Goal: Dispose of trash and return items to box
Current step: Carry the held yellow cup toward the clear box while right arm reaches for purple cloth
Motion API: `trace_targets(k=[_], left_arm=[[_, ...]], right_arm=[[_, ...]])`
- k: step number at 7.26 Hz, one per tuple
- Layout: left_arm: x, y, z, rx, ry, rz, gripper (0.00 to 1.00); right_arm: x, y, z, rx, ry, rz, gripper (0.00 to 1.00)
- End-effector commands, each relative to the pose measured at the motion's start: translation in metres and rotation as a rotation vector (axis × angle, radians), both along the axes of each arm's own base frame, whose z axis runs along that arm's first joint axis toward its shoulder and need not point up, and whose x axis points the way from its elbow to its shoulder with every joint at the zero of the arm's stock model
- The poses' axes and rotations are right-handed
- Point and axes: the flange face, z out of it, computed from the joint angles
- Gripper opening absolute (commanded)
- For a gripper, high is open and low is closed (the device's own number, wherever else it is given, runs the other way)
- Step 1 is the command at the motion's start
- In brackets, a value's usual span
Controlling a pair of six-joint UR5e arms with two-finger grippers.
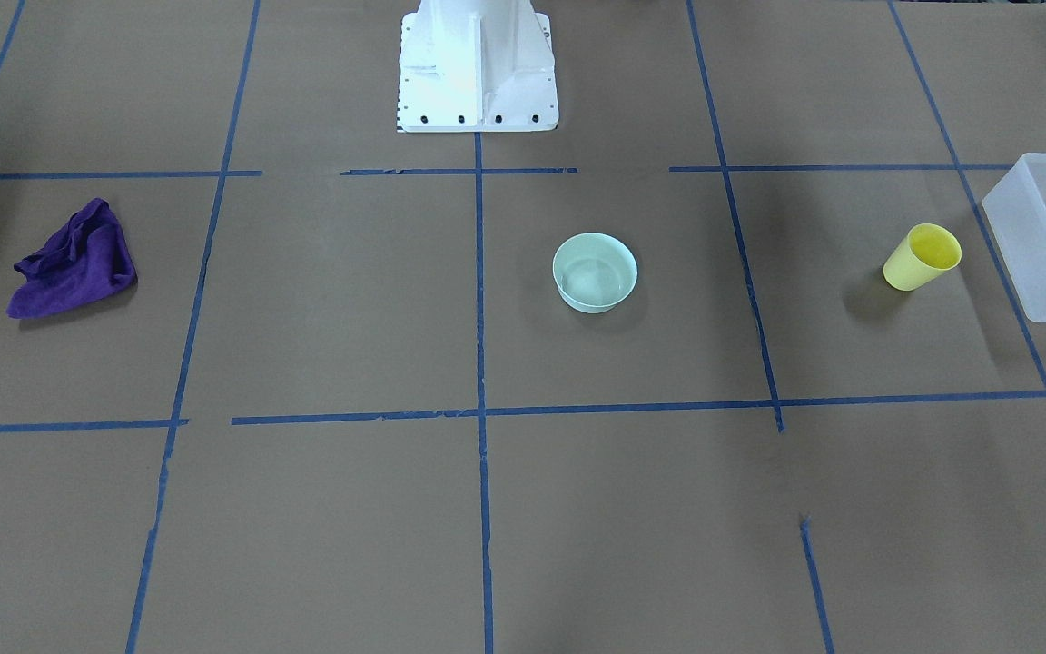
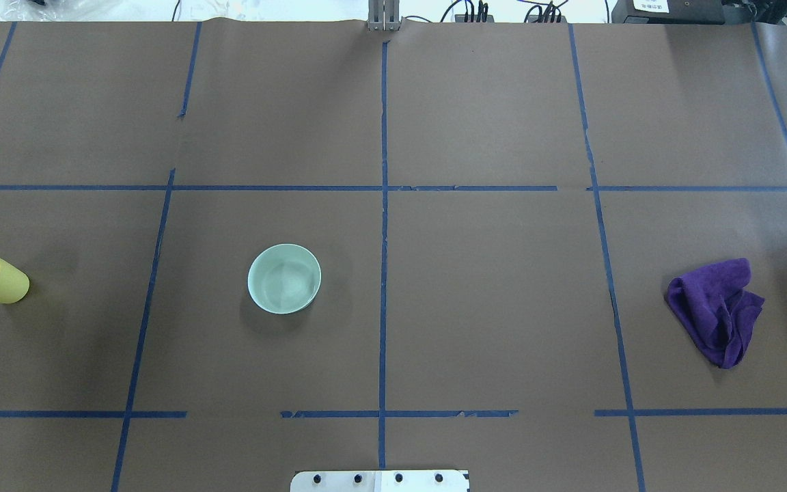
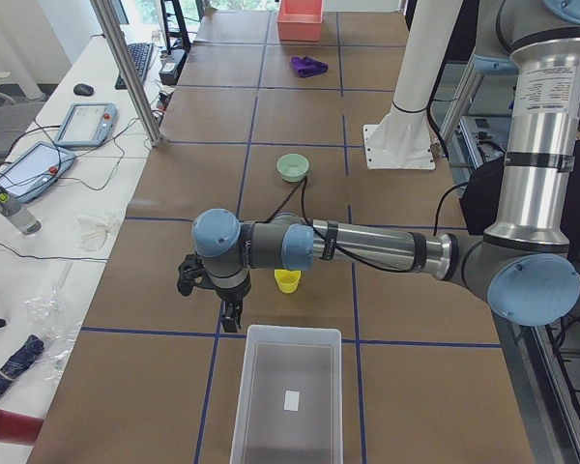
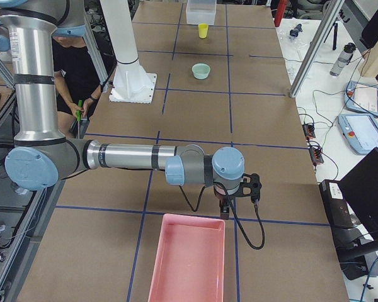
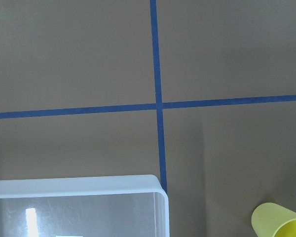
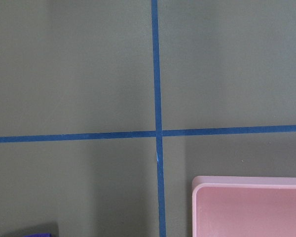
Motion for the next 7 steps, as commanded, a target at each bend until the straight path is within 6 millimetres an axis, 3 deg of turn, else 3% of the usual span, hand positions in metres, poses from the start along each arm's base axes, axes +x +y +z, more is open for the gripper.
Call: trace_targets(k=[1,4,7], left_arm=[[0.0,-0.001,-0.004,0.008,0.0,0.0,1.0],[0.012,-0.005,-0.102,0.153,0.02,-0.036,1.0],[0.058,0.022,-0.07,0.108,0.039,-0.033,1.0]], right_arm=[[0.0,0.0,0.0,0.002,0.002,-0.001,1.0],[-0.001,-0.001,-0.002,0.009,-0.006,-0.002,1.0],[-0.003,-0.006,-0.009,0.022,-0.01,-0.005,1.0]])
